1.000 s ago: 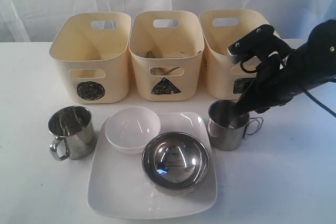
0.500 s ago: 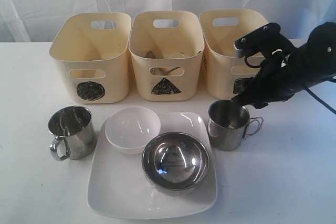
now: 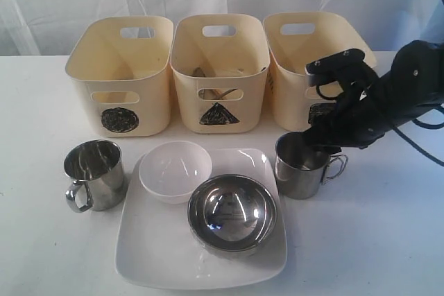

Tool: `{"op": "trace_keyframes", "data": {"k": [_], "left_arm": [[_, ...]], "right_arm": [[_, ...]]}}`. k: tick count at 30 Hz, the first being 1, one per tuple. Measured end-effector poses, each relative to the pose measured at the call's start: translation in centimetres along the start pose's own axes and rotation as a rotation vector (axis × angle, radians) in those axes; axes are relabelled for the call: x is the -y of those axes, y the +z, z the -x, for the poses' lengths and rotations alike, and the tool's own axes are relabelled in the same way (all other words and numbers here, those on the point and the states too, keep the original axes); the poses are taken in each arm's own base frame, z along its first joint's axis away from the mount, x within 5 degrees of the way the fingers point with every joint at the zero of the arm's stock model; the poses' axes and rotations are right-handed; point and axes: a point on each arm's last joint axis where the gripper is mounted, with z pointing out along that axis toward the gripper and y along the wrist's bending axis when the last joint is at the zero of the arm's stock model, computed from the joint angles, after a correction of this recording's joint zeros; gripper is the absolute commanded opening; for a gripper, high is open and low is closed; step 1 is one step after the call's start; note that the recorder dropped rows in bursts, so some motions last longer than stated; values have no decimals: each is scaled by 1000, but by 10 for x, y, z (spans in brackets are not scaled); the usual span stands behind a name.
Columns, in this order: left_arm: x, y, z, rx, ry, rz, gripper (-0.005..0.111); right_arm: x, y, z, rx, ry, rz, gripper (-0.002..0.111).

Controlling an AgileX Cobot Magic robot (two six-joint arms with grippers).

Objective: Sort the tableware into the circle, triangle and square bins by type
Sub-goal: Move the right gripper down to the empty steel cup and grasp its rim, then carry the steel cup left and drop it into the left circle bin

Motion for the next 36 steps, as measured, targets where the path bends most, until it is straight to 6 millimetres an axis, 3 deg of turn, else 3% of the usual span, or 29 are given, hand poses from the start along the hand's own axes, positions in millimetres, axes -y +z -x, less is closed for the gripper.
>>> {"op": "trace_keyframes", "data": {"k": [6,14,22,29,36], "left_arm": [[0,0,0,0,0,0,0],[0,0,0,0,0,0,0],[0,0,0,0,0,0,0],[0,0,0,0,0,0,0],[0,0,0,0,0,0,0]], "right_arm": [[0,16,-6,-48,3,6,42],[0,19,-7,-51,-13,6,0],[-1,4,-5,-45,-26,13,0],[-4,-48,7,69,-15,17,0],[-17,-71,16,169,187,161,0]]}}
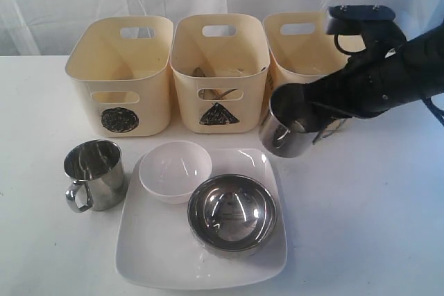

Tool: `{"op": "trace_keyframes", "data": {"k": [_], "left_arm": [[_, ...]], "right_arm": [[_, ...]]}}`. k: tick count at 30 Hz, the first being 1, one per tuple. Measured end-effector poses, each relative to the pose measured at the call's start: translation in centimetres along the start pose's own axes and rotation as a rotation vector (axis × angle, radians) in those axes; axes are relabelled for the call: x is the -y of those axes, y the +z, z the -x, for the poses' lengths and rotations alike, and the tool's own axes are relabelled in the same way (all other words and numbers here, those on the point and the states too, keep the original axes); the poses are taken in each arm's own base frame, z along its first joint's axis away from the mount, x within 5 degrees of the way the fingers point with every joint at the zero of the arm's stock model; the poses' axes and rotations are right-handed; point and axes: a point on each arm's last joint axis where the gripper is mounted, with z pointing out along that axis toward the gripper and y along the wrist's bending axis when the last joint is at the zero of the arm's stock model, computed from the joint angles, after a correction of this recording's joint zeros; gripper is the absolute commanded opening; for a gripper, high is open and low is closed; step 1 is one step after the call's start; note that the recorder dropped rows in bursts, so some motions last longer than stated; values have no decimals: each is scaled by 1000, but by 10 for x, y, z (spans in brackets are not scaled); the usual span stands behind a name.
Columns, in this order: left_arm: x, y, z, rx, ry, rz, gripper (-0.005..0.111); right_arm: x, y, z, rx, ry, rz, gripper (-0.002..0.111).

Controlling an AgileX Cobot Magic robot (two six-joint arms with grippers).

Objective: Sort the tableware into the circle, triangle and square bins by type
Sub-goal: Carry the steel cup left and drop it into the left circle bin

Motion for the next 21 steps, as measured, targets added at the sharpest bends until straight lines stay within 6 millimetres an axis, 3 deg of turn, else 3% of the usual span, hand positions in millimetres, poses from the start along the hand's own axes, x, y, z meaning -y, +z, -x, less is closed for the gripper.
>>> {"op": "trace_keyframes", "data": {"k": [7,11,21], "left_arm": [[0,0,0,0,0,0,0],[0,0,0,0,0,0,0],[0,0,0,0,0,0,0]], "right_arm": [[-30,-8,23,252,52,347,0],[-35,-13,36,392,-23,406,0],[-41,19,74,458,-189,508,0]]}}
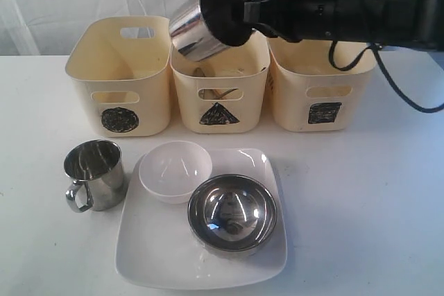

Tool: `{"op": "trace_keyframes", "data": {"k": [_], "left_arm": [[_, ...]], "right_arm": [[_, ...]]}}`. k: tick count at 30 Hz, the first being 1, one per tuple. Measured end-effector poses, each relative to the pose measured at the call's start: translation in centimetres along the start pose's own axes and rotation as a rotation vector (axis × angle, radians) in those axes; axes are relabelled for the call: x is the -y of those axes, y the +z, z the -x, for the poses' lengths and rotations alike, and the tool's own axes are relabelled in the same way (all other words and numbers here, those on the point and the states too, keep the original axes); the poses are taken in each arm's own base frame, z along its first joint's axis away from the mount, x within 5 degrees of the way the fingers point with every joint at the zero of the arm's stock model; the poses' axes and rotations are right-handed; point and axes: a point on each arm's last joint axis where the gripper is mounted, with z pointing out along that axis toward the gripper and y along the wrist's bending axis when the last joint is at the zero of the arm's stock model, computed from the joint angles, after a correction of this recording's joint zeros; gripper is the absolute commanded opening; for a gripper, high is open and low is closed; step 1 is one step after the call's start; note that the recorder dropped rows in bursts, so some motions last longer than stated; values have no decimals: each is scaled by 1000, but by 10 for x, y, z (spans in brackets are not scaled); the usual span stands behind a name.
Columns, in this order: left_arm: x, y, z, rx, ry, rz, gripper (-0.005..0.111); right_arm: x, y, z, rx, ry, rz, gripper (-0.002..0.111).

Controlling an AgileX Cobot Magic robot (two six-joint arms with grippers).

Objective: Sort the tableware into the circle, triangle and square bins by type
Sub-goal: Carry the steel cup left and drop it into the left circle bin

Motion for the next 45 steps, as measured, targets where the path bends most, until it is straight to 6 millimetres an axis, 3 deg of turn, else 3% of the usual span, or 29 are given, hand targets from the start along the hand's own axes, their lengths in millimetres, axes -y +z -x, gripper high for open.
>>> {"op": "trace_keyframes", "data": {"k": [9,18,25,38,45], "left_arm": [[0,0,0,0,0,0,0],[0,0,0,0,0,0,0],[0,0,0,0,0,0,0],[0,0,0,0,0,0,0],[0,0,0,0,0,0,0]], "right_arm": [[7,58,-7,-21,-159,112,0],[11,100,-1,16,-297,175,0],[24,122,7,58,-332,182,0],[30,170,-14,49,-348,175,0],[32,174,-18,38,-322,165,9]]}}
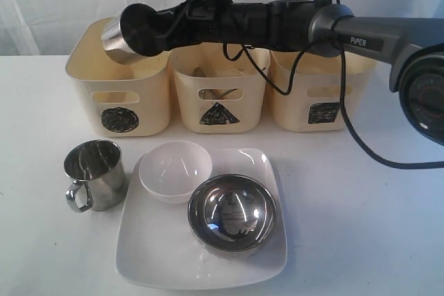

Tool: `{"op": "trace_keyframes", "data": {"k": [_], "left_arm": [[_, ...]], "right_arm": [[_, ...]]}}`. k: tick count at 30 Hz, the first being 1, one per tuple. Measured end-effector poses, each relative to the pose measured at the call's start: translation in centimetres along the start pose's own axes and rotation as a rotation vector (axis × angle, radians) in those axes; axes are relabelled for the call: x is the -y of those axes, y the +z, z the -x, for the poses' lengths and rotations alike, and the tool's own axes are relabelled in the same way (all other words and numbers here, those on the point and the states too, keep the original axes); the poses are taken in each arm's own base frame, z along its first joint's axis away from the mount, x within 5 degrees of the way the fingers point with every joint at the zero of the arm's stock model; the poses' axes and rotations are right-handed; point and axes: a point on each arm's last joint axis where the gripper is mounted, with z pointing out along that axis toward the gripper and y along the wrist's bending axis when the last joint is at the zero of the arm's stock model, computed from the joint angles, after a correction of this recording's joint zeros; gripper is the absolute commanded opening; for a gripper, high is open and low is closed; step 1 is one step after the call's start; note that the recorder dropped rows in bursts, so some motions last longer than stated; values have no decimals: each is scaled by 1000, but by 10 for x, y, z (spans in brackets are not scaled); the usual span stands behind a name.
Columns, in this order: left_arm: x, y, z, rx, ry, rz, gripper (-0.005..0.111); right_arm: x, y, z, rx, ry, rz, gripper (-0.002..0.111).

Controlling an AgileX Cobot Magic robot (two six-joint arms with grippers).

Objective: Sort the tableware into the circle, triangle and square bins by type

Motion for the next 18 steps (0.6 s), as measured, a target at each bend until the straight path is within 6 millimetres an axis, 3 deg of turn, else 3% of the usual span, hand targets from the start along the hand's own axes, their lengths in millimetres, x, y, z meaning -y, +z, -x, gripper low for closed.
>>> {"op": "trace_keyframes", "data": {"k": [10,15,18], "left_arm": [[0,0,0,0,0,0,0],[0,0,0,0,0,0,0],[0,0,0,0,0,0,0]], "right_arm": [[0,0,1,5,44,-4,41],[-3,0,2,19,83,37,41],[-8,-5,14,44,131,79,33]]}}
